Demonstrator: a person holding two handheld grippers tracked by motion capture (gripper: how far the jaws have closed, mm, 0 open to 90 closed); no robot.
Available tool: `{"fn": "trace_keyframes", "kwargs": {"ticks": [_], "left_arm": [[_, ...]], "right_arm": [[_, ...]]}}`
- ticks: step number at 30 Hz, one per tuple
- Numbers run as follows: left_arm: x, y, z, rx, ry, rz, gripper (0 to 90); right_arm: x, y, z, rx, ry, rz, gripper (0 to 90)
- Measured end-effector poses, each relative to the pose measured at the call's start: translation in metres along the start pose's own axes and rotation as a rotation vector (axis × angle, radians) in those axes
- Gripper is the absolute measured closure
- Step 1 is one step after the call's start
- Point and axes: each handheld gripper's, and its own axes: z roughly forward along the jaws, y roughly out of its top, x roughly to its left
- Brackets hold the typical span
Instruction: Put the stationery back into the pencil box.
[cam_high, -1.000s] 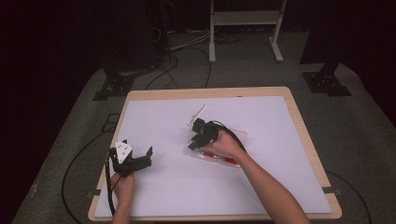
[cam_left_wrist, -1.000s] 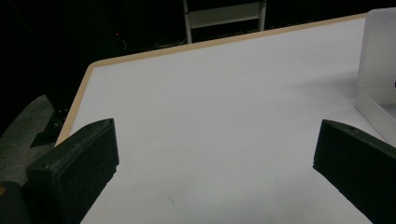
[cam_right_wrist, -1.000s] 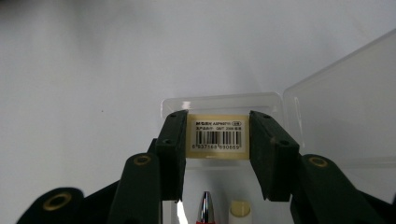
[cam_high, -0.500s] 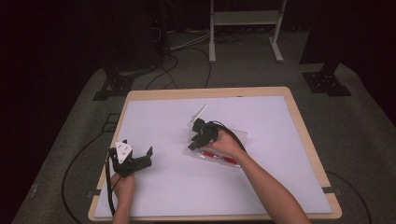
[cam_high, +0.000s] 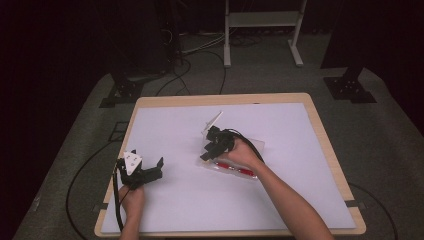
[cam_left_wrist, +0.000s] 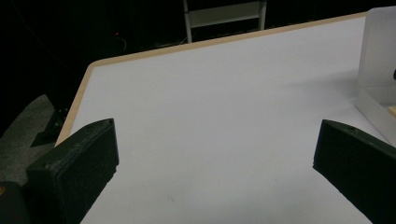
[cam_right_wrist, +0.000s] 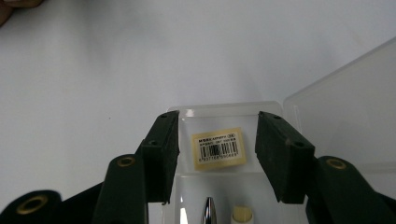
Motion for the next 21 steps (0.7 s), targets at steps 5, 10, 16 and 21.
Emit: {"fn": "trace_keyframes", "kwargs": {"ticks": [5, 10, 16, 21], "left_arm": [[0.000, 0.000, 0.000, 0.001, 0.001, 0.000, 0.0], [0.000, 0.000, 0.000, 0.001, 0.000, 0.001, 0.0], [0.000, 0.000, 0.000, -0.001, -0.002, 0.001, 0.0], [0.000, 0.000, 0.000, -0.002, -0.001, 0.000, 0.0]], "right_arm": [[0.004, -0.001, -0.018, -0.033, -0.002, -0.012, 45.2], [0.009, -0.006, -0.036, -0.070, -0.012, -0.012, 41.7], [0.013, -0.015, -0.049, -0.089, -0.014, -0.006, 39.2], [0.014, -0.024, -0.060, -0.096, -0.024, -0.007, 37.0]]}}
